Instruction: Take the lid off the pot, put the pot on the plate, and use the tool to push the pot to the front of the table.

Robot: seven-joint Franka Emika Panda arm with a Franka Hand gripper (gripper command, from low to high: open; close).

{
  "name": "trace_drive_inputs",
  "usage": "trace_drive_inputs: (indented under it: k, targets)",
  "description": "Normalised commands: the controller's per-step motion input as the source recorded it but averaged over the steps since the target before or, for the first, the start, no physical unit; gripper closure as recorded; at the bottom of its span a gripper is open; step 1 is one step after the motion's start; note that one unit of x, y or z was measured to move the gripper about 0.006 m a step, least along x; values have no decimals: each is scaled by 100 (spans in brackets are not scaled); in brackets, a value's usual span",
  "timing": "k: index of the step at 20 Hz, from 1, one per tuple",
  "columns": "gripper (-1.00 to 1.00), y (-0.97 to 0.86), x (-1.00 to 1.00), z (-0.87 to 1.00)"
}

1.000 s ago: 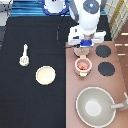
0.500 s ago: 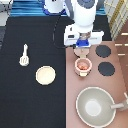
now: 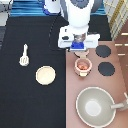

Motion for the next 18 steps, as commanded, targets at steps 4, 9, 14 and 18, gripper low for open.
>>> trace_drive_inputs:
  k: [4, 9, 14, 18]
  targets:
    - [-100, -11, 93, -13]
    - [-100, -2, 58, -20]
    - [-100, -7, -2, -15]
    - [-100, -6, -64, -12]
